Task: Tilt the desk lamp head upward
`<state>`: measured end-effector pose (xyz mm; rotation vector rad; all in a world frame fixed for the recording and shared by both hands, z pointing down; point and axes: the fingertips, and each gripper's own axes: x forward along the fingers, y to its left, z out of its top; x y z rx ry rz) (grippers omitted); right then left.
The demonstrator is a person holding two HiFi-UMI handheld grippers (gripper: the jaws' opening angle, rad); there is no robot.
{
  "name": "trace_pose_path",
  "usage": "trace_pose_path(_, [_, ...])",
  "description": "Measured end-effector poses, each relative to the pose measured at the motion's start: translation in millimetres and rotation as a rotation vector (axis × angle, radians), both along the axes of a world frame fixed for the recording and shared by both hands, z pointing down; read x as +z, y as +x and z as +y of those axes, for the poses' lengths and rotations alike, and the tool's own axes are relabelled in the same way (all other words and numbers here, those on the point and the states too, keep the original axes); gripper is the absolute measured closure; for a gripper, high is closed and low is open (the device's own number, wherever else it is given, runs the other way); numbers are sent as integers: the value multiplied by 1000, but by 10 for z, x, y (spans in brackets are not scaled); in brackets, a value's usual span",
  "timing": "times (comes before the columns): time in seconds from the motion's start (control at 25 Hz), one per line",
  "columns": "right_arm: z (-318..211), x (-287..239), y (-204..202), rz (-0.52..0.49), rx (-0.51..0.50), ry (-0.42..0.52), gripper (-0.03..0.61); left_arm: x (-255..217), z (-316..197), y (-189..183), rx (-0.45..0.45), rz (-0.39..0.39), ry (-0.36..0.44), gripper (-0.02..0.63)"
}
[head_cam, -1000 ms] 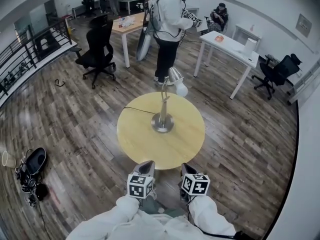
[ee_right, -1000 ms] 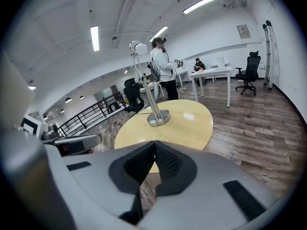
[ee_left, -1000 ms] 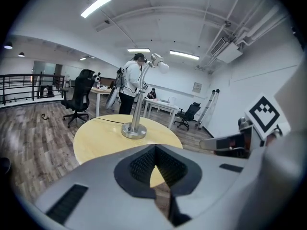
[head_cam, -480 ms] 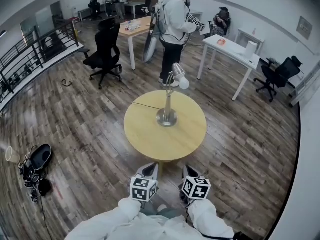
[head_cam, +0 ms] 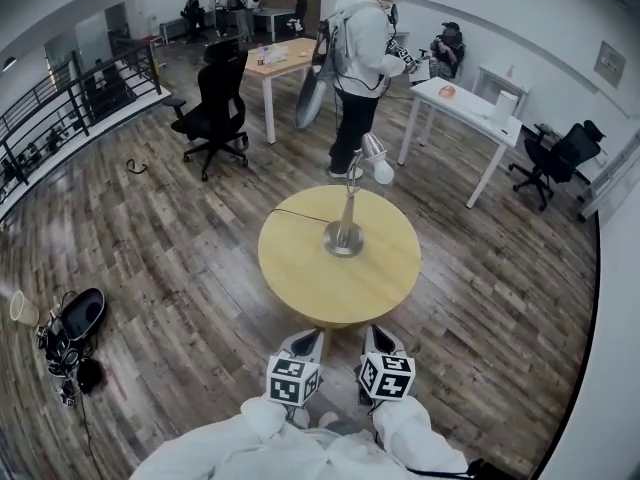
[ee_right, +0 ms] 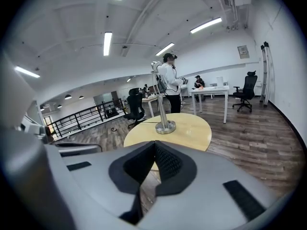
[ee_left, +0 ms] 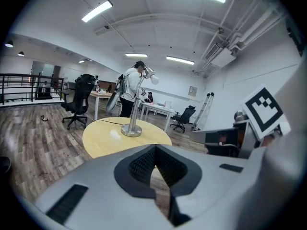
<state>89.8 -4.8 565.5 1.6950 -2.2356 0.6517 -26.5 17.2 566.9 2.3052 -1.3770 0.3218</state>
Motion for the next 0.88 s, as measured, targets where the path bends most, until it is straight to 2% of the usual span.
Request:
trace_pose_path(0.56, [-169, 28, -357, 45, -86, -18, 566, 17, -100, -459, -92, 3, -15, 615])
trace_pose_path(0.88, [-250, 61, -461, 45, -107, -24, 566, 68, -117, -592, -120, -2, -31, 615])
